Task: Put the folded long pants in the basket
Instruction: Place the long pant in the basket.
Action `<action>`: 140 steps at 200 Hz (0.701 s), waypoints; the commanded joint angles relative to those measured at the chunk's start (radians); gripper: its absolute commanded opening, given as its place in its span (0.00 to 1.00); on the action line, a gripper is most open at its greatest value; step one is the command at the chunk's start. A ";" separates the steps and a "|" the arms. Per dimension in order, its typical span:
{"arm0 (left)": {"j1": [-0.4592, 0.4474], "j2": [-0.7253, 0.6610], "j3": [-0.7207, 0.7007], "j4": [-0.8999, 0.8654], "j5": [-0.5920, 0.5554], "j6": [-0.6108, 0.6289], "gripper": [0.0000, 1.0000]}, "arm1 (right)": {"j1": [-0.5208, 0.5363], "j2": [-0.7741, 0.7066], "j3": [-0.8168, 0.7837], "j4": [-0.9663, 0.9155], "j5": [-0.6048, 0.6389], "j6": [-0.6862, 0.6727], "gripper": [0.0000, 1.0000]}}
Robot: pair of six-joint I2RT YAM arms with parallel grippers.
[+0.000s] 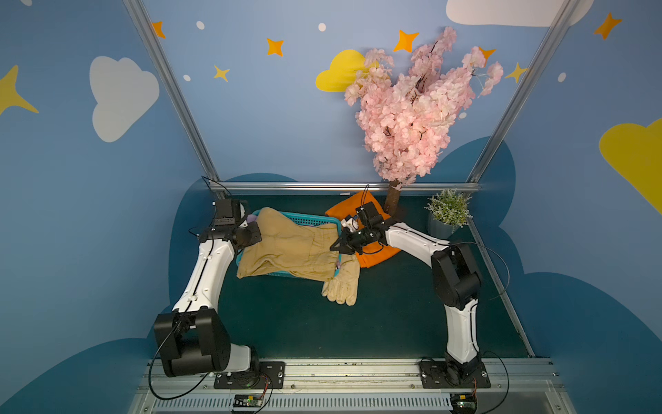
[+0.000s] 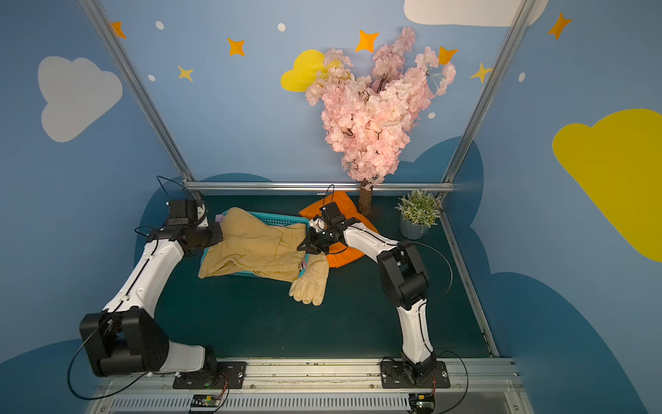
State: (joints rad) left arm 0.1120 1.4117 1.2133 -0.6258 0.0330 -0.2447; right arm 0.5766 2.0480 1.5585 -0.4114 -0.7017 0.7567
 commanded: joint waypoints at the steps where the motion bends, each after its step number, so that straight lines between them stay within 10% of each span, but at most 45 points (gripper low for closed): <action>1: -0.037 -0.037 -0.015 0.035 0.079 -0.027 0.03 | -0.107 -0.024 -0.092 -0.247 0.080 -0.143 0.00; 72: -0.134 -0.137 -0.132 0.024 0.131 -0.123 0.02 | -0.113 -0.050 0.096 -0.428 0.083 -0.281 0.00; 140: -0.051 0.057 0.028 0.019 0.068 -0.056 0.02 | -0.075 0.046 0.293 -0.402 0.106 -0.217 0.00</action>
State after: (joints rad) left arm 0.0261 1.4139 1.1873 -0.6277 0.1566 -0.3367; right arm 0.4953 2.0483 1.7874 -0.7902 -0.6373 0.5236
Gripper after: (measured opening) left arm 0.058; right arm 0.126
